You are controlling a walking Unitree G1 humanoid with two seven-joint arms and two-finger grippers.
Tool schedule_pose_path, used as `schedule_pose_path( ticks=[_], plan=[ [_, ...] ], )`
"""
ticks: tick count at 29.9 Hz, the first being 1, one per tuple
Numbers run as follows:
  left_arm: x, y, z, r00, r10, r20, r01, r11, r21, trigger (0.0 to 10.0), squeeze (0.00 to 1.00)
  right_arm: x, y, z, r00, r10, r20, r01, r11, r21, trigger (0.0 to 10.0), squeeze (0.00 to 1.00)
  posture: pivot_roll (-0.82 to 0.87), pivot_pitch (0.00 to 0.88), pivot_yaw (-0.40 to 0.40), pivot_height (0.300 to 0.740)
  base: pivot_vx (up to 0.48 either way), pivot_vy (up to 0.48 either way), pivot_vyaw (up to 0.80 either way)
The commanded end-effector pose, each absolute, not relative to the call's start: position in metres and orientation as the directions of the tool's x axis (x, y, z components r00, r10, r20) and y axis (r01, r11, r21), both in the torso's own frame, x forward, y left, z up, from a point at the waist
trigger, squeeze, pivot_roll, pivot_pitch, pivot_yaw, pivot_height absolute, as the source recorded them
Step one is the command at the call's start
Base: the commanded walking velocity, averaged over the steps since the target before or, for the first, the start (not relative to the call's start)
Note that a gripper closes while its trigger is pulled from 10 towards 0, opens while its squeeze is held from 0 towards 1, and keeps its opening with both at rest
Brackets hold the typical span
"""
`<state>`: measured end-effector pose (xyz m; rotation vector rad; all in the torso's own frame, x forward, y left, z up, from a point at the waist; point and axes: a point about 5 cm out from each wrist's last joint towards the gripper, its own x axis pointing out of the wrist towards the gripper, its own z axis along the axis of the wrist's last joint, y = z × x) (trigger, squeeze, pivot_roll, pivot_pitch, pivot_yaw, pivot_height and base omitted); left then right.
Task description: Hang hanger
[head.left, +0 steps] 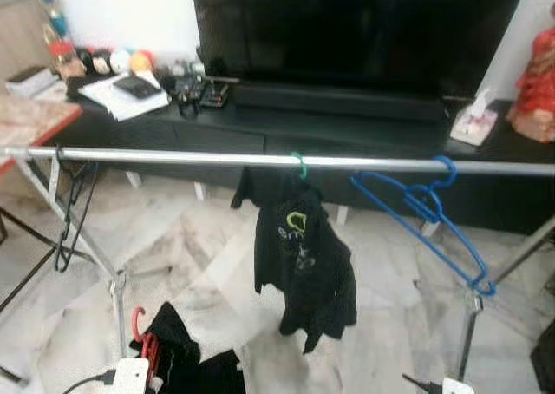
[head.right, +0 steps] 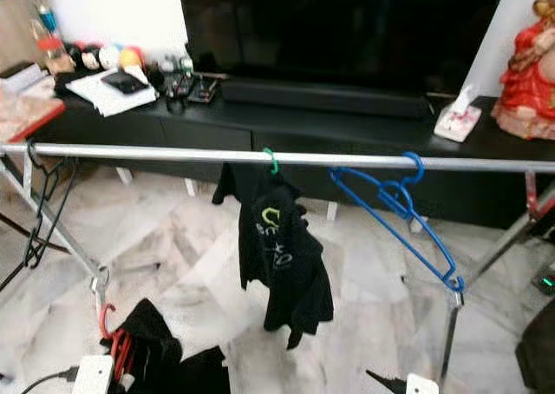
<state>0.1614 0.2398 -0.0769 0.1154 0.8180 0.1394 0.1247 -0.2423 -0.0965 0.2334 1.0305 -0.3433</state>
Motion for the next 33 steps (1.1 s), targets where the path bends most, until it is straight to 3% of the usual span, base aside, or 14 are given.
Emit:
schedule_pose_path(
  ticks=[1, 25, 31, 33],
  plan=[
    [0.162, 0.240, -0.076, 0.679, 0.176, -0.713, -0.092, 0.984, 0.155, 10.0, 0.00, 0.126, -0.246, -0.095, 0.478, -0.180, -0.860, 0.385, 0.923, 0.021, 10.0, 0.00, -0.01, 0.000, -0.013, 0.740, -0.281, 0.000, 0.00],
    [0.165, 0.237, -0.077, 0.679, 0.196, -0.708, -0.138, 0.981, 0.139, 10.0, 0.00, 0.137, -0.251, -0.090, 0.506, -0.184, -0.843, 0.371, 0.928, 0.020, 10.0, 0.00, -0.01, 0.000, -0.053, 0.740, -0.280, 0.000, 0.00],
    [0.186, 0.246, -0.061, 0.754, 0.217, -0.620, -0.154, 0.976, 0.155, 10.0, 0.00, 0.139, -0.251, -0.089, 0.523, -0.179, -0.833, 0.360, 0.933, 0.026, 10.0, 0.00, -0.01, 0.000, -0.055, 0.740, -0.283, 0.000, 0.00],
    [0.210, 0.251, -0.042, 0.833, 0.219, -0.508, -0.150, 0.973, 0.173, 10.0, 0.00, 0.140, -0.251, -0.088, 0.534, -0.181, -0.826, 0.357, 0.934, 0.026, 10.0, 0.00, -0.01, 0.000, -0.055, 0.740, -0.131, 0.000, 0.00]
  ],
)
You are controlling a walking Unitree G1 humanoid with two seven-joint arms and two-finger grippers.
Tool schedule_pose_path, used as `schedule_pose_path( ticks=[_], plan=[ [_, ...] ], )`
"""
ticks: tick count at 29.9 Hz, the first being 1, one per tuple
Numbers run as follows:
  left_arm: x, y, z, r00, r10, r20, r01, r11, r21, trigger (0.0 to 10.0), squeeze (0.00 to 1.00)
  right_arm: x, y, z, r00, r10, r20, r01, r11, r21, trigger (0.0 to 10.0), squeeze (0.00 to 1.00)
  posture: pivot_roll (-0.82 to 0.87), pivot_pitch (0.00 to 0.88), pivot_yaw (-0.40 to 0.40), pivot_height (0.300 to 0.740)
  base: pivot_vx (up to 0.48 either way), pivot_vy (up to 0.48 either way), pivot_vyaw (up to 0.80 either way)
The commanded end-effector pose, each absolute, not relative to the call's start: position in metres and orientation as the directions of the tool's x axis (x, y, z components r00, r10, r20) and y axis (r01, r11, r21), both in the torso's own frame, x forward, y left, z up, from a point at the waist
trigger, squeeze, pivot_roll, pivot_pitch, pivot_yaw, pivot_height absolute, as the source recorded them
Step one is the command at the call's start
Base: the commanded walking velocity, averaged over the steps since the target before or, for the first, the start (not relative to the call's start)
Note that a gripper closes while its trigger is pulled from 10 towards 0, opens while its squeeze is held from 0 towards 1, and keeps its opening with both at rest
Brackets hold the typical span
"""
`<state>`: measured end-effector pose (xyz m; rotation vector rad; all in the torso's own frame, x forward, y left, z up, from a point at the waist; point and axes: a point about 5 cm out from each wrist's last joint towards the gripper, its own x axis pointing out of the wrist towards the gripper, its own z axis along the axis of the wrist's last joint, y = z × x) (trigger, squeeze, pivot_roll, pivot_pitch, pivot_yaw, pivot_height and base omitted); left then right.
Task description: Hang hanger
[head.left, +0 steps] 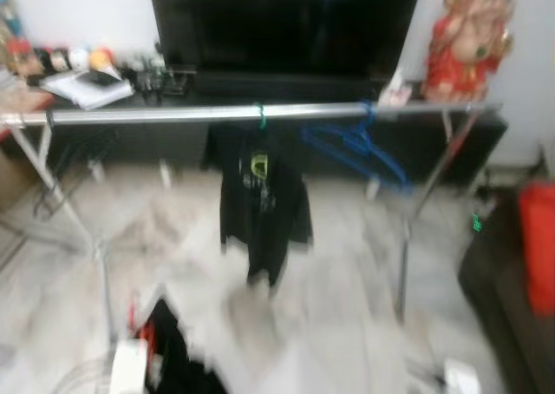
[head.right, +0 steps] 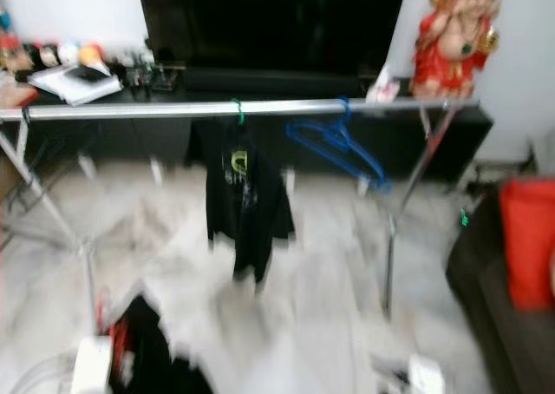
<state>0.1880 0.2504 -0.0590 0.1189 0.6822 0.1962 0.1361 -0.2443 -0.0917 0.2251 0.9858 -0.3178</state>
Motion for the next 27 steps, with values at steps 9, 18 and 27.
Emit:
schedule_pose_path(
  ticks=[9, 18, 27],
  plan=[
    [0.257, 0.240, 0.009, 0.973, 0.068, -0.221, -0.016, 0.974, 0.227, 10.0, 0.00, 0.146, -0.253, -0.084, 0.589, -0.198, -0.783, 0.333, 0.943, 0.011, 10.0, 0.00, -0.01, 0.000, -0.054, 0.740, 0.000, 0.000, 0.00],
    [0.271, 0.190, 0.035, 0.869, -0.415, -0.270, 0.483, 0.831, 0.275, 10.0, 0.00, 0.251, -0.270, -0.014, 0.841, -0.149, -0.520, 0.181, 0.983, 0.011, 10.0, 0.00, -0.02, 0.000, -0.049, 0.740, 0.000, 0.000, 0.00],
    [0.271, 0.179, 0.053, 0.824, -0.491, -0.281, 0.561, 0.774, 0.294, 10.0, 0.00, 0.286, -0.252, 0.016, 0.907, 0.056, -0.418, -0.051, 0.998, 0.023, 10.0, 0.00, -0.03, 0.000, -0.046, 0.740, 0.000, 0.000, 0.00]
  ],
)
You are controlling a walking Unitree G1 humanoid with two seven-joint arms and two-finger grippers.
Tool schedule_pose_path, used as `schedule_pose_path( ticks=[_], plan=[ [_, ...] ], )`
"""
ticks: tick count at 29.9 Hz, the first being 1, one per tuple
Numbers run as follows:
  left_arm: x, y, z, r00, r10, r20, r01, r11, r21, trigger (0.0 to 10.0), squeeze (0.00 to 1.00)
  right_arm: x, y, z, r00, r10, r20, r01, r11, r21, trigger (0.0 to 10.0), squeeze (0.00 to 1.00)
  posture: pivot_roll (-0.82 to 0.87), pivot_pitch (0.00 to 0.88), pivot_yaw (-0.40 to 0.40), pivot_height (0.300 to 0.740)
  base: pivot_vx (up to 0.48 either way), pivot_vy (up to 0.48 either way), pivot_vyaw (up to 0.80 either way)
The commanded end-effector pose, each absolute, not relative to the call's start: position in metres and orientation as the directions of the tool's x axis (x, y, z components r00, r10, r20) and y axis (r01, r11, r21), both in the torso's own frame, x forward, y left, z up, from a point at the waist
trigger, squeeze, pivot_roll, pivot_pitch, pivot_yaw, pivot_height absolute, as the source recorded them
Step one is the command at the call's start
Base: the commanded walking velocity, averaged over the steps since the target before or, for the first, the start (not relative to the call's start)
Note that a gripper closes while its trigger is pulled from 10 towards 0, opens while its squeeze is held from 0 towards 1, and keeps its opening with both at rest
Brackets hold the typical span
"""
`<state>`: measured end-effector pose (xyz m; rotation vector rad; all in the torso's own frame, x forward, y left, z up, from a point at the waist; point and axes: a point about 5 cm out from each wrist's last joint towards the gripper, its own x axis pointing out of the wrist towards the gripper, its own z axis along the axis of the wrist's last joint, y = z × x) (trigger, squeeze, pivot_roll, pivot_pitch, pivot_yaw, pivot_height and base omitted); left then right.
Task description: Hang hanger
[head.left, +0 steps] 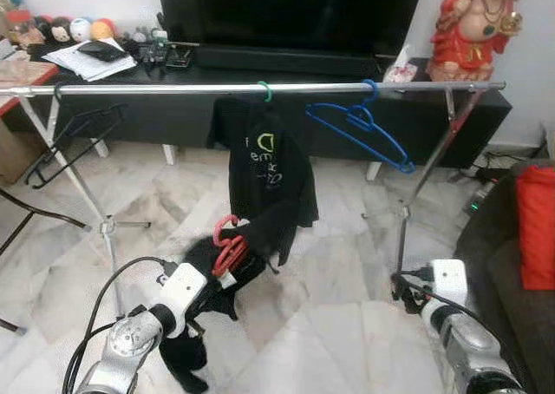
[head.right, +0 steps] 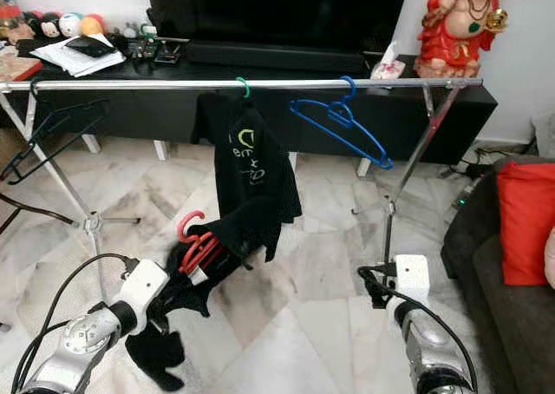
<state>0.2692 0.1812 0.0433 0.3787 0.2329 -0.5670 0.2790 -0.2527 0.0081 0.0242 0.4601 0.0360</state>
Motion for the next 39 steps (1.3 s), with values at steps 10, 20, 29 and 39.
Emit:
schedule_pose_path(
  ticks=[10, 20, 29, 39],
  plan=[
    [0.262, 0.155, 0.065, 0.714, -0.625, -0.315, 0.694, 0.691, 0.203, 10.0, 0.00, 0.291, -0.206, 0.032, 0.809, 0.461, -0.365, -0.472, 0.879, 0.065, 10.0, 0.00, -0.04, 0.000, -0.059, 0.740, 0.000, 0.000, 0.00],
    [0.258, 0.139, 0.063, 0.721, -0.629, -0.290, 0.684, 0.712, 0.159, 10.0, 0.00, 0.293, -0.230, 0.037, 0.889, 0.272, -0.369, -0.288, 0.958, 0.011, 10.0, 0.00, -0.04, 0.000, -0.064, 0.740, 0.000, 0.000, 0.00],
    [0.255, 0.119, 0.067, 0.709, -0.657, -0.255, 0.695, 0.713, 0.094, 10.0, 0.00, 0.297, -0.233, 0.039, 0.924, 0.150, -0.353, -0.151, 0.988, 0.026, 10.0, 0.00, -0.03, 0.000, -0.057, 0.740, 0.000, 0.028, 0.00],
    [0.256, 0.115, 0.070, 0.702, -0.663, -0.259, 0.702, 0.706, 0.095, 10.0, 0.00, 0.287, -0.249, 0.022, 0.917, -0.024, -0.398, 0.036, 0.999, 0.023, 10.0, 0.00, -0.04, 0.000, -0.032, 0.740, 0.000, 0.304, 0.00]
  ],
)
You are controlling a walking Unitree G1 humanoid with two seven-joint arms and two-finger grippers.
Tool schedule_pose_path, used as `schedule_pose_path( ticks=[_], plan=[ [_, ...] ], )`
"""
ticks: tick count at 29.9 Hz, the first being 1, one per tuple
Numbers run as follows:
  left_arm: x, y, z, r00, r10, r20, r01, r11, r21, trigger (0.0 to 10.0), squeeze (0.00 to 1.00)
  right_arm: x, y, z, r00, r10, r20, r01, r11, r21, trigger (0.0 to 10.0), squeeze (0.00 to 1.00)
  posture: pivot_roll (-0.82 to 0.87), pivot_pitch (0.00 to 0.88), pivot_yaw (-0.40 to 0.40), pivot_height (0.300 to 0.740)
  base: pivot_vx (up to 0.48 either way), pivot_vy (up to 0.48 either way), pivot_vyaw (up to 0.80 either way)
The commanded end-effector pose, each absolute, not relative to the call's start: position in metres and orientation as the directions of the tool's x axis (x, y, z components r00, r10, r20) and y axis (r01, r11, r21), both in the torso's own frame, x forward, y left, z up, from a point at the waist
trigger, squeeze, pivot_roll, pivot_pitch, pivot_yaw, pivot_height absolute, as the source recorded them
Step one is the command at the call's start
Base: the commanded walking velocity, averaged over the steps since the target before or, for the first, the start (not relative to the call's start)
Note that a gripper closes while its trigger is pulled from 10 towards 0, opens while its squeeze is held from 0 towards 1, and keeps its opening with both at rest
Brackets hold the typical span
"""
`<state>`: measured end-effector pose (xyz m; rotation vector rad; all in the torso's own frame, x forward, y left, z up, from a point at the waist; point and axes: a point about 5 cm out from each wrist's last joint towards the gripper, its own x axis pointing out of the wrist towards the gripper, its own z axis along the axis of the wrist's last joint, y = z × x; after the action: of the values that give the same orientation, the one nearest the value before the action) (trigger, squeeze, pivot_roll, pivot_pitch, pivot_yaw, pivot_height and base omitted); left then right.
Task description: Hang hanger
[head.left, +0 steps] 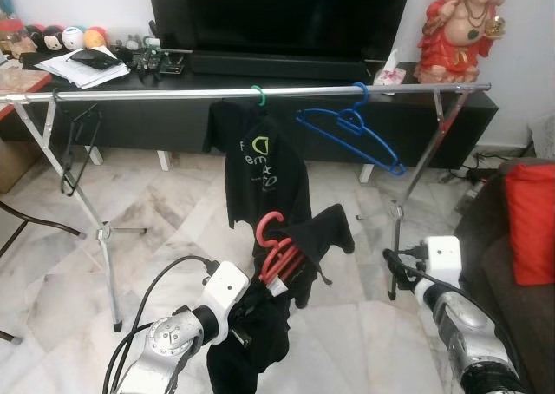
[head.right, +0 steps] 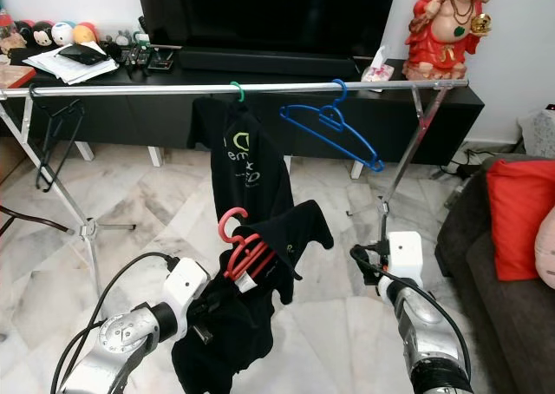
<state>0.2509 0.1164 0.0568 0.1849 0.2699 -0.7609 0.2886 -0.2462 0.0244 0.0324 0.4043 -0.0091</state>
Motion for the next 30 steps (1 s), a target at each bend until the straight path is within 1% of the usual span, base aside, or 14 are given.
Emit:
schedule_pose_path(
  ticks=[1, 6, 11, 19, 30],
  plan=[
    [0.255, 0.115, 0.071, 0.700, -0.665, -0.262, 0.704, 0.703, 0.097, 10.0, 0.00, 0.279, -0.253, 0.012, 0.894, -0.060, -0.444, 0.074, 0.997, 0.014, 10.0, 0.00, -0.03, 0.000, -0.032, 0.740, 0.000, 0.330, 0.00],
    [0.256, 0.116, 0.072, 0.704, -0.660, -0.264, 0.700, 0.708, 0.098, 10.0, 0.00, 0.267, -0.255, -0.002, 0.862, -0.089, -0.498, 0.107, 0.994, 0.007, 10.0, 0.00, -0.02, 0.000, -0.034, 0.740, 0.000, 0.351, 0.00],
    [0.254, 0.116, 0.072, 0.696, -0.665, -0.272, 0.707, 0.700, 0.098, 10.0, 0.00, 0.275, -0.249, 0.004, 0.884, -0.076, -0.461, 0.098, 0.995, 0.023, 10.0, 0.00, -0.02, 0.000, -0.024, 0.740, 0.000, 0.393, 0.00],
    [0.253, 0.108, 0.075, 0.686, -0.678, -0.264, 0.718, 0.689, 0.095, 10.0, 0.00, 0.288, -0.245, 0.015, 0.908, -0.062, -0.415, 0.080, 0.996, 0.026, 10.0, 0.00, -0.02, 0.000, -0.024, 0.740, 0.000, 0.394, 0.00],
    [0.254, 0.106, 0.077, 0.681, -0.684, -0.262, 0.724, 0.683, 0.097, 10.0, 0.00, 0.292, -0.240, 0.017, 0.916, -0.045, -0.398, 0.064, 0.997, 0.034, 10.0, 0.00, -0.02, 0.000, -0.024, 0.740, 0.000, 0.393, 0.00]
  ],
)
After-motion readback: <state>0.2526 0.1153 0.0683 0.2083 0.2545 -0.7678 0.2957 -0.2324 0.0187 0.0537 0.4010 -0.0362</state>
